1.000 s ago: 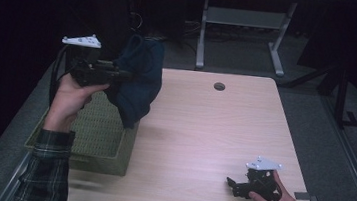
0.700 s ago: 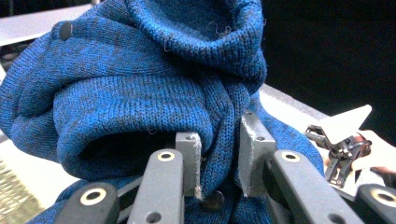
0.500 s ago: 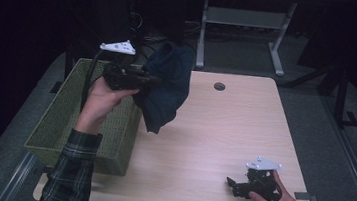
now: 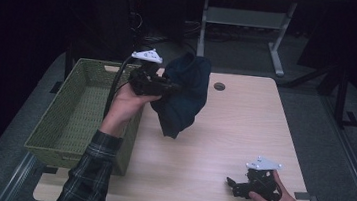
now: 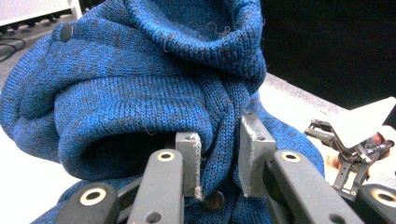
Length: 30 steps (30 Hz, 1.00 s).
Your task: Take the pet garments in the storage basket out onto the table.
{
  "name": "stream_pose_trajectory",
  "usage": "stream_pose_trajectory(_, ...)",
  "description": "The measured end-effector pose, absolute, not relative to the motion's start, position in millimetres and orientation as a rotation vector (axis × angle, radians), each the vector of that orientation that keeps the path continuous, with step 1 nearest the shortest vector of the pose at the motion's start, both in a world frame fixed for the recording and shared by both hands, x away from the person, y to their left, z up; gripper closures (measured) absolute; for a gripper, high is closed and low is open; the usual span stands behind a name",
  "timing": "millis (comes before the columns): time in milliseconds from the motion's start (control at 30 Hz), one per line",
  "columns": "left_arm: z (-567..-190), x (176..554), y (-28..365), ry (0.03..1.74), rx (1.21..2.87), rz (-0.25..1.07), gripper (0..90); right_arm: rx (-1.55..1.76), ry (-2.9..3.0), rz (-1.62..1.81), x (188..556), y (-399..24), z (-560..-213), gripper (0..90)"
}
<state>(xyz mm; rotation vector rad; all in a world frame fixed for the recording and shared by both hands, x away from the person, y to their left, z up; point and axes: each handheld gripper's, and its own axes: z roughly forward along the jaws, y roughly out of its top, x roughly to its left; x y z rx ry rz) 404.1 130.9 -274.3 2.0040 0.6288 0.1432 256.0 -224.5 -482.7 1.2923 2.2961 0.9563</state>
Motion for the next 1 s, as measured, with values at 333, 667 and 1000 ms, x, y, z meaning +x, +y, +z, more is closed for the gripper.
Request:
stream_pose_trajectory(333, -292.2, 408.7, 92.2, 0.602, 2.053, 0.122, 72.4, 1.292, 2.296, 0.956, 255.9, -224.5, -482.7, 0.0)
stream_pose_trajectory(667, -318.8, 412.0, 61.0, 0.594, 2.080, 0.080, 72.1, 1.286, 2.295, 0.958, 256.2, -224.7, -482.9, 0.0)
stream_pose_trajectory(1000, -358.7, 420.3, 34.5, 0.598, 2.134, 0.040, 72.2, 1.289, 2.296, 0.957, 256.1, -224.6, -482.9, 0.0)
